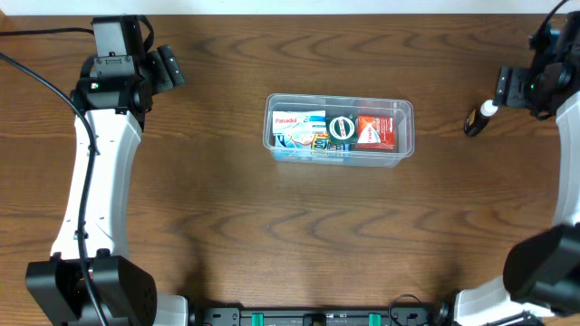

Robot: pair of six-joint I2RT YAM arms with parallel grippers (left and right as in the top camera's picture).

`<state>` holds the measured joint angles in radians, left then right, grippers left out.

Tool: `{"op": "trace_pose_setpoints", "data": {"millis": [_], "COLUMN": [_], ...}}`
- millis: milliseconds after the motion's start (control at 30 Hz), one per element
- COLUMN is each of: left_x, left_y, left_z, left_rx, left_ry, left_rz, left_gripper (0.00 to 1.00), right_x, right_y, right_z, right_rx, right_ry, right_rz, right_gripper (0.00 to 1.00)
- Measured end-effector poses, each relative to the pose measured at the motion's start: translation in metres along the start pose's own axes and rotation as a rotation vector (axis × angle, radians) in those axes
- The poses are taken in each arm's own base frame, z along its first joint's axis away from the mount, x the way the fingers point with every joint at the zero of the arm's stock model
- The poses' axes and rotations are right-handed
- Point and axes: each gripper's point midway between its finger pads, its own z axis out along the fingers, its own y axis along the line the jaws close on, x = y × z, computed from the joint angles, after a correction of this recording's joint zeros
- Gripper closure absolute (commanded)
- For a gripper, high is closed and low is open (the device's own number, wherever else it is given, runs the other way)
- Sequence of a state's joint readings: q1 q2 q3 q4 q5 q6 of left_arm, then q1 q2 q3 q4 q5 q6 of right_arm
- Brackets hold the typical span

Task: Pack container
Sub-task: 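Move the right gripper right over the white-capped bottle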

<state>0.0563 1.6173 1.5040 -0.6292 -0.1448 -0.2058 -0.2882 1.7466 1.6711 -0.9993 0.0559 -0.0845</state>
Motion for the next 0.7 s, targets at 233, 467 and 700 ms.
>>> {"op": "trace_pose_setpoints", "data": {"millis": [233, 467, 700], "left_x": [0.0, 0.0, 0.0], "left_y": [0.0, 0.0, 0.0], "left_z": [0.0, 0.0, 0.0], "left_rx": [0.0, 0.0, 0.0], "left_ry": [0.0, 0.0, 0.0], "left_rz": [0.0, 0.0, 0.0], "left_gripper": [0.02, 0.02, 0.02], "right_x": [0.017, 0.024, 0.022], "right_y": [0.006, 0.017, 0.025], "right_z": [0.047, 0.086, 0.103], "right_rx": [-0.031, -0.084, -0.125], "right_ry": [0.119, 0.168, 0.166], "right_rz": [0.005, 0.009, 0.017], "right_gripper": [0.07, 0.13, 0.3]}}
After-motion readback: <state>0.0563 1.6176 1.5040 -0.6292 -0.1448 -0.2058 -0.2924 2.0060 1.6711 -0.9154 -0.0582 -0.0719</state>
